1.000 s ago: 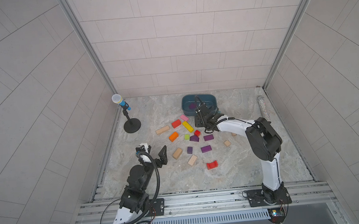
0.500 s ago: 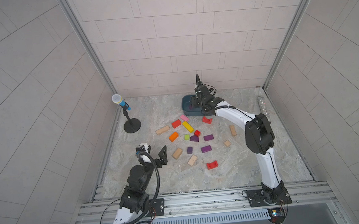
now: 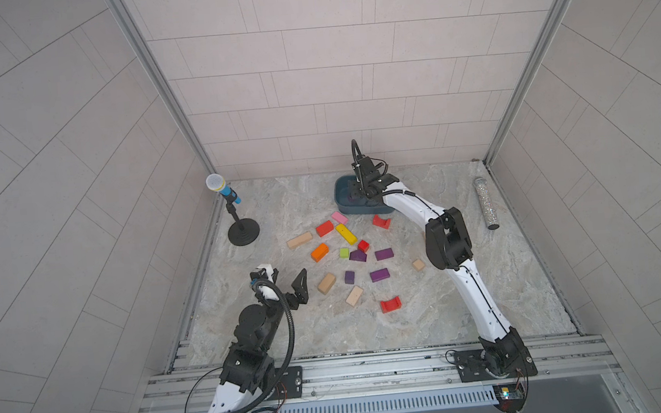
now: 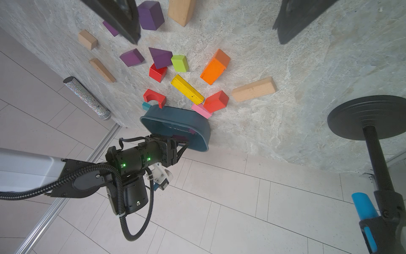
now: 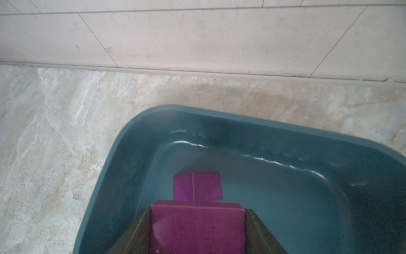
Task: Pick purple bricks into the storage bin
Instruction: Place the building block in the storage box.
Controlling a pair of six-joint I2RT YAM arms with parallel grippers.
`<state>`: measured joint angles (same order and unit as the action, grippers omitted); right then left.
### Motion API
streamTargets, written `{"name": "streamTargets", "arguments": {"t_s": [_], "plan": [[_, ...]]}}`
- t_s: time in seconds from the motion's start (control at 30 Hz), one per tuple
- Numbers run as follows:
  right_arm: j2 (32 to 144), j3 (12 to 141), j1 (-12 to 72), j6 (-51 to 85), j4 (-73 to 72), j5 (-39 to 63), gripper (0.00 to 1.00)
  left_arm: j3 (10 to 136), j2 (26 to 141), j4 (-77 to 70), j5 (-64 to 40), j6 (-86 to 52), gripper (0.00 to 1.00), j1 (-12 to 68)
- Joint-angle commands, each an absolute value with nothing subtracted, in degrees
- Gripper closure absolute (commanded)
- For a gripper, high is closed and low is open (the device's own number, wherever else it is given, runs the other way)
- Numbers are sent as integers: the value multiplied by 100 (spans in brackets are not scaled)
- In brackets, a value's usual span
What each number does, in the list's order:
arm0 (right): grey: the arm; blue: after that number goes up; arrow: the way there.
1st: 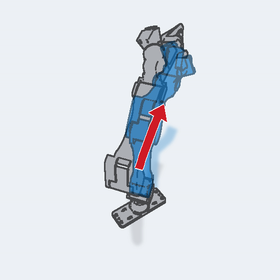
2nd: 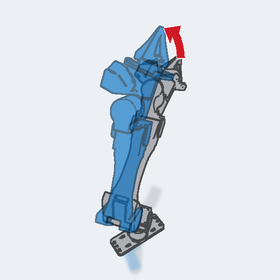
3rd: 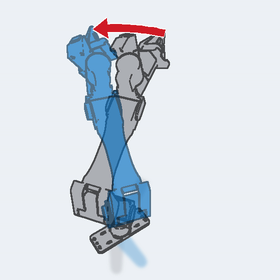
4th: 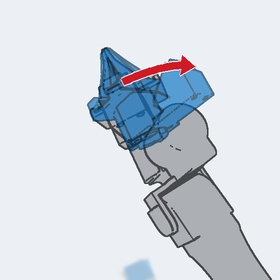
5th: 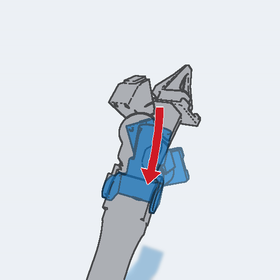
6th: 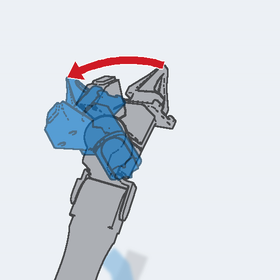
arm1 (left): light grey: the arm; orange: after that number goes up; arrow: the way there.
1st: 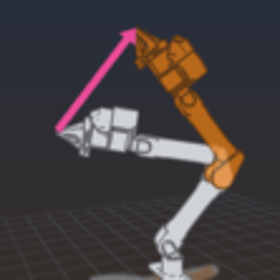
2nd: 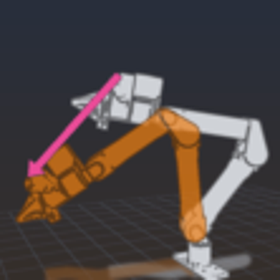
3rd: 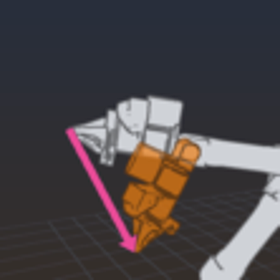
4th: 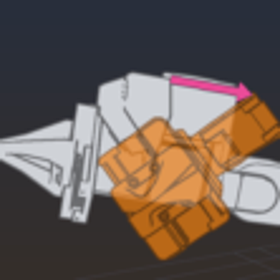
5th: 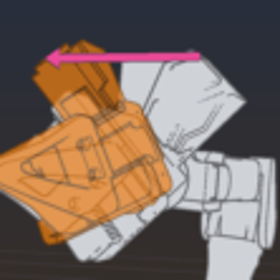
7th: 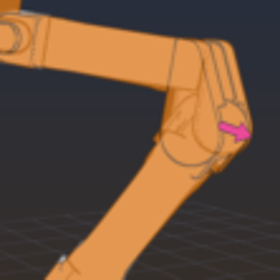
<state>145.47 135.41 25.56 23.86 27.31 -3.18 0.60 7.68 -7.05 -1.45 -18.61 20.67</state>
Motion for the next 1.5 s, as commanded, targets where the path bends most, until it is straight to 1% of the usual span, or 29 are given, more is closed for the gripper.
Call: {"name": "streamTargets", "arguments": {"t_s": [0.0, 0.43, 0.5, 0.57, 0.63, 0.73, 0.87, 1.07, 1.17, 1.2, 1.23, 1.27, 1.47], "plan": [[14849, 13973, 2432, 2400, 3184, -256, 66, -62, 771, -892, -157, -1865, 0, 2083], [15051, 13870, 2272, 2418, 3188, -222, 67, -68, 809, -918, -157, -1871, 0, 2083], [15070, 13877, 2250, 2396, 3188, -219, 66, -65, 799, -915, -152, -1872, 0, 2084], [15080, 13885, 2233, 2374, 3184, -219, 62, -70, 800, -909, -157, -1866, 0, 2083], [15082, 13886, 2214, 2373, 3189, -219, 55, -67, 797, -914, -155, -1871, 0, 2083], [15098, 13892, 2206, 2374, 3188, -224, 48, -70, 800, -920, -153, -1868, 0, 2087], [15095, 13911, 2206, 2364, 3167, -209, 42, -62, 800, -913, -154, -1861, 0, 2088], [15090, 14057, 2206, 2305, 3236, -177, 36, -70, 795, -912, -158, -1866, 0, 2088], [15061, 14115, 2206, 2272, 3284, -190, 25, -70, 800, -915, -151, -1858, 0, 2083], [15039, 14115, 2206, 2260, 3289, -191, 16, -70, 800, -915, -153, -1860, 0, 2084], [15010, 14115, 2206, 2244, 3308, -200, 11, -65, 800, -918, -159, -1862, 0, 2088], [14991, 14115, 2202, 2234, 3322, -197, 9, -69, 800, -914, -151, -1858, 0, 2083], [14685, 14001, 2215, 2173, 3458, -142, 8, -70, 799, -907, -153, -1868, 0, 2083]]}}
